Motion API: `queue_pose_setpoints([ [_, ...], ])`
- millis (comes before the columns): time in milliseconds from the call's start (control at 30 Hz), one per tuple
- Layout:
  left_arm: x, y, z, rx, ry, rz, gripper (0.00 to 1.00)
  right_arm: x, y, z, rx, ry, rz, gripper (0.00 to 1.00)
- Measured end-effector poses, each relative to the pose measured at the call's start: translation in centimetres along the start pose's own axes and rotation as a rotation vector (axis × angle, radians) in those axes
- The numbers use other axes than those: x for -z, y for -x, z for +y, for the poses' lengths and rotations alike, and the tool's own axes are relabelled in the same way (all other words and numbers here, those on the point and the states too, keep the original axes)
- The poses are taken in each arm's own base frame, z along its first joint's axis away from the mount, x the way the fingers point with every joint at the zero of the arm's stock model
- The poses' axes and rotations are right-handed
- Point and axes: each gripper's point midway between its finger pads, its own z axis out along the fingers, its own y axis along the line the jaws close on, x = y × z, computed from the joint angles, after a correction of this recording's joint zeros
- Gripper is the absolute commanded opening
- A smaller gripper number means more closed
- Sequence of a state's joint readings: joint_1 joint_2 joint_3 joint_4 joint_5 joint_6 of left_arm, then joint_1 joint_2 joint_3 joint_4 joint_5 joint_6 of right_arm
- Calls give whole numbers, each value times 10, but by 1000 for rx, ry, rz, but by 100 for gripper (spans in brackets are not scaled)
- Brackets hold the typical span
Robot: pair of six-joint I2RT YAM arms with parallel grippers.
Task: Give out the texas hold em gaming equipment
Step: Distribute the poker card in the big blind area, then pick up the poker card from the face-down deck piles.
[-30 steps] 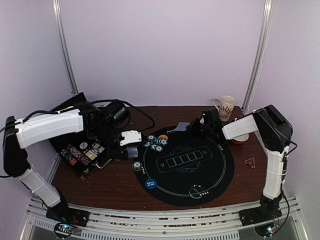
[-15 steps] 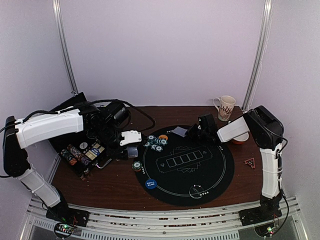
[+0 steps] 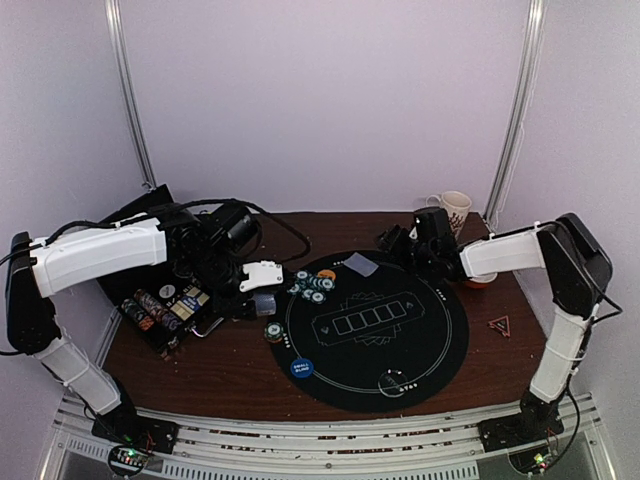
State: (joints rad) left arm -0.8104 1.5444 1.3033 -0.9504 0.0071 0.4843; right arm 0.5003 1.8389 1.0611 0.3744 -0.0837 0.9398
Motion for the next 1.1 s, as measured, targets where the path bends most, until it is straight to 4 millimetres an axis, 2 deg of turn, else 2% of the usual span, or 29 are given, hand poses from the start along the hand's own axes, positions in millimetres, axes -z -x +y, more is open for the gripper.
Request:
queue_pose_setpoints([
  [67, 0, 0, 0, 0, 0, 0, 48, 18, 6, 29, 114, 70, -11, 100],
  [133, 0, 0, 0, 0, 0, 0, 48, 37, -5, 66, 248, 181, 17, 100],
  [200, 1, 0, 0, 0, 1, -2, 48, 57, -31, 104, 364, 312, 73, 100],
  [267, 2, 0, 0, 0, 3, -5, 48, 77, -67, 138, 452, 466, 148, 100],
  [367, 4, 1, 0, 0, 6, -10, 48, 99, -117, 167, 502, 625, 261, 99],
  [433, 4, 1, 0, 0, 6, -12, 48, 106, -143, 175, 505, 694, 318, 99],
  [500, 4, 1, 0, 0, 4, -13, 48, 107, -160, 177, 480, 733, 358, 98],
  [700, 6, 3, 0, 0, 3, -20, 48, 82, -202, 169, 413, 745, 455, 97],
  [800, 7, 5, 1, 0, 5, -28, 48, 76, -219, 170, 406, 749, 492, 97],
  [1100, 8, 7, 4, 4, 9, -36, 48, 66, -236, 186, 381, 797, 508, 96],
])
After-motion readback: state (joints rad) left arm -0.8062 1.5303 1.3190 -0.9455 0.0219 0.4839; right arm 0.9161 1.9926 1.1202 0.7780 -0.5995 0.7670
